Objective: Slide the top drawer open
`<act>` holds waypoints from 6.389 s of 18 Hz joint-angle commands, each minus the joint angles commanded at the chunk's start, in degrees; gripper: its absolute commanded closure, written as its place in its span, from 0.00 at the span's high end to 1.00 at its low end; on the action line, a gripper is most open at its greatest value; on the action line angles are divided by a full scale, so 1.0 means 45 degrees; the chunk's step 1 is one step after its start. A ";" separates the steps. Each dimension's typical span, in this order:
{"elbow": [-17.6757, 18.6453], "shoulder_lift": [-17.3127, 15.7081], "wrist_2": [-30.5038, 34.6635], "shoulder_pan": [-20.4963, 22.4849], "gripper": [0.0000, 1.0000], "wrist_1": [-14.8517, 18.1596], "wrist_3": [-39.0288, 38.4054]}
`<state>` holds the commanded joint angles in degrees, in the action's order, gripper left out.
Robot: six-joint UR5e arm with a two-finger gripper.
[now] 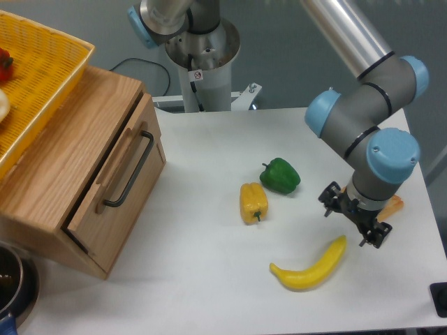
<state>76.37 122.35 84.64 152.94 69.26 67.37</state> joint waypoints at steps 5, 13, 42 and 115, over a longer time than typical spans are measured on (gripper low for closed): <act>0.0508 -0.0762 0.0724 -0.0723 1.00 -0.0255 -0.2039; 0.0607 -0.3026 0.0508 -0.1055 1.00 0.0504 -0.5728; 0.0880 -0.3597 -0.0075 -0.4495 1.00 0.3475 -1.0126; 0.1252 -0.3771 -0.0176 -0.4728 1.00 0.3710 -0.8663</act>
<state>82.00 105.38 83.85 131.66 85.96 28.38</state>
